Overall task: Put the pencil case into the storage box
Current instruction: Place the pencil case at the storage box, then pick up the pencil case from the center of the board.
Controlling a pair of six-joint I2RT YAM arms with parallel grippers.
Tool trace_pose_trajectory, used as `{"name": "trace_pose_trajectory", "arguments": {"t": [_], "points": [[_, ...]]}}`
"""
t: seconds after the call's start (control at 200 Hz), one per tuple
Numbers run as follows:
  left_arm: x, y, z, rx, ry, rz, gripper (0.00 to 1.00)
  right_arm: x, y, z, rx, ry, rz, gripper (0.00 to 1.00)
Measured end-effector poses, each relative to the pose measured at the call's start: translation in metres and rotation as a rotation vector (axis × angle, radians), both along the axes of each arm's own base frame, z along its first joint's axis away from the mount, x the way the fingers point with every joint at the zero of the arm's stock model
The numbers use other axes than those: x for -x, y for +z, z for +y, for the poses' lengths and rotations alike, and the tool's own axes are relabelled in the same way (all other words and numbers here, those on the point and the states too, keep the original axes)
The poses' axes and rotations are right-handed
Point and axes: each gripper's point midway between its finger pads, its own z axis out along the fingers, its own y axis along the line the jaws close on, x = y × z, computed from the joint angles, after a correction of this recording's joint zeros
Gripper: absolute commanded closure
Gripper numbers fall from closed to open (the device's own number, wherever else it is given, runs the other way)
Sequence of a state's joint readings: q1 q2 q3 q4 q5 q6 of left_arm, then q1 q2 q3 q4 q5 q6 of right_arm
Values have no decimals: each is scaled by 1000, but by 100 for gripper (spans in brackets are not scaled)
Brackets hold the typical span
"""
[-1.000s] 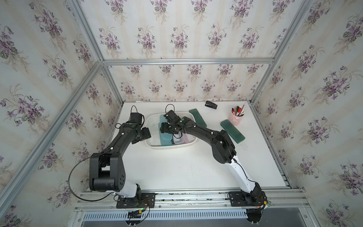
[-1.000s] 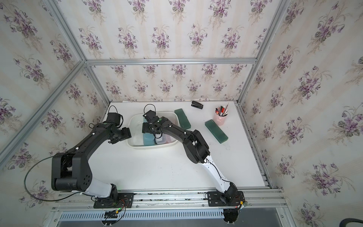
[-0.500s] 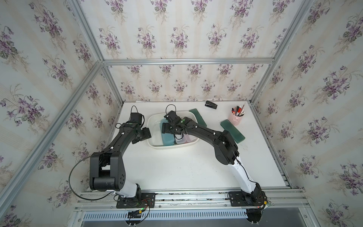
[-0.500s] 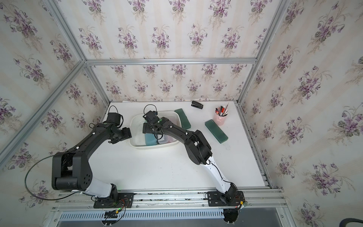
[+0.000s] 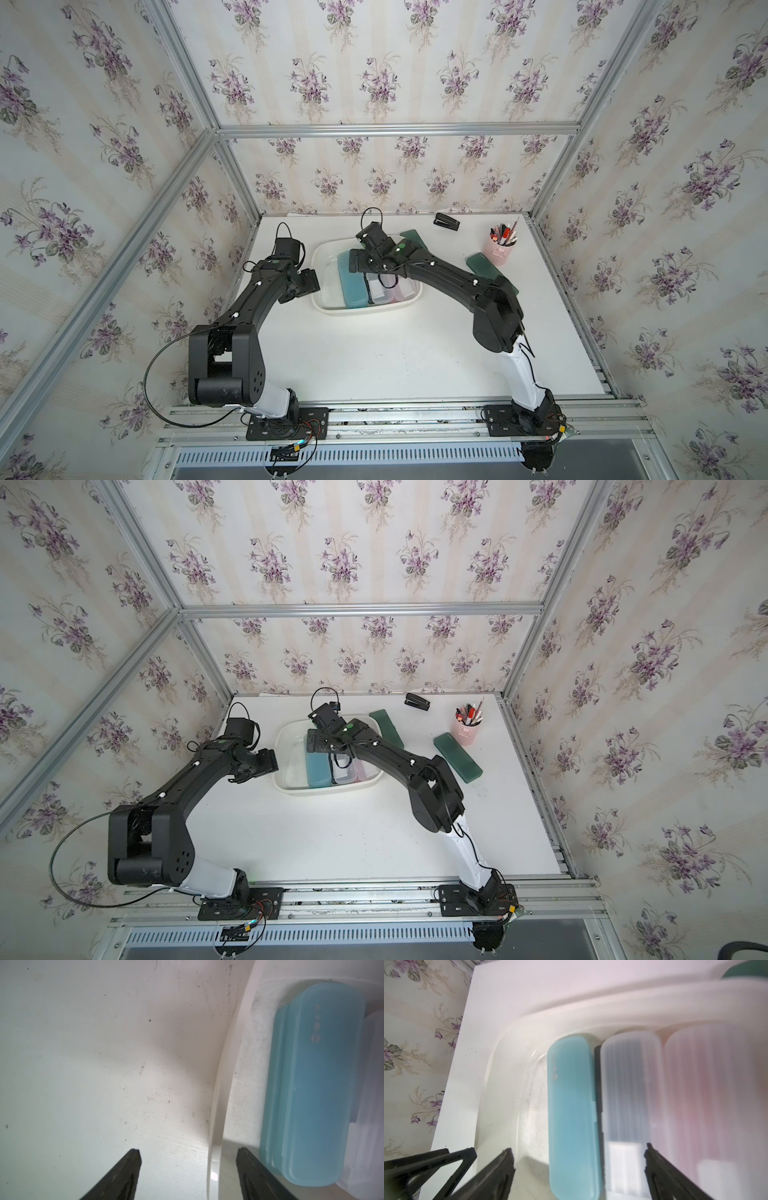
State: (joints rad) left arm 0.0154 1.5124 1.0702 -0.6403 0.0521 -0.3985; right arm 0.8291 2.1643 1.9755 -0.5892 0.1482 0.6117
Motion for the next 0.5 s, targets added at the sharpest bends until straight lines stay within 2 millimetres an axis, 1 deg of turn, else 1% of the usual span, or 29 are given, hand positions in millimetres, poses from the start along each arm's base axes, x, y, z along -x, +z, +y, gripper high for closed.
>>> {"name": "trace_pose_trajectory", "arguments": {"t": [0.04,0.095,0.13,0.18,0.185,0.205,0.22,0.295,0.345,0.37,0.44,0.5], "points": [[0,0,0,-1,-3,-1,22,-13,7,-24,33,-17,-24,0],[0,0,-1,1,-7,-1,22,-30,6,-61,91,-45,-35,0],[-1,-1,-1,0,-9,0,23,-40,0,-90,145,-66,-31,0],[-1,-2,-2,0,-10,3,23,-50,-10,-123,205,-82,-11,0],[-1,-2,-2,0,-10,4,23,-51,-11,-129,215,-85,-7,0],[-1,-3,-2,1,-11,5,23,-54,-15,-140,235,-89,0,0],[-1,-4,-2,0,-11,7,23,-58,-18,-153,256,-99,7,0],[-1,-4,-3,0,-13,9,23,-72,-28,-195,307,-112,26,0],[-1,-4,-3,0,-13,8,23,-81,-34,-214,340,-119,30,0],[-2,-4,-3,-1,-13,7,23,-85,-37,-220,350,-115,30,0],[-2,-4,-2,-5,-12,7,23,-95,-51,-227,370,-89,40,0],[-2,-4,-1,-11,-10,7,23,-104,-67,-226,383,-57,51,0]]}}
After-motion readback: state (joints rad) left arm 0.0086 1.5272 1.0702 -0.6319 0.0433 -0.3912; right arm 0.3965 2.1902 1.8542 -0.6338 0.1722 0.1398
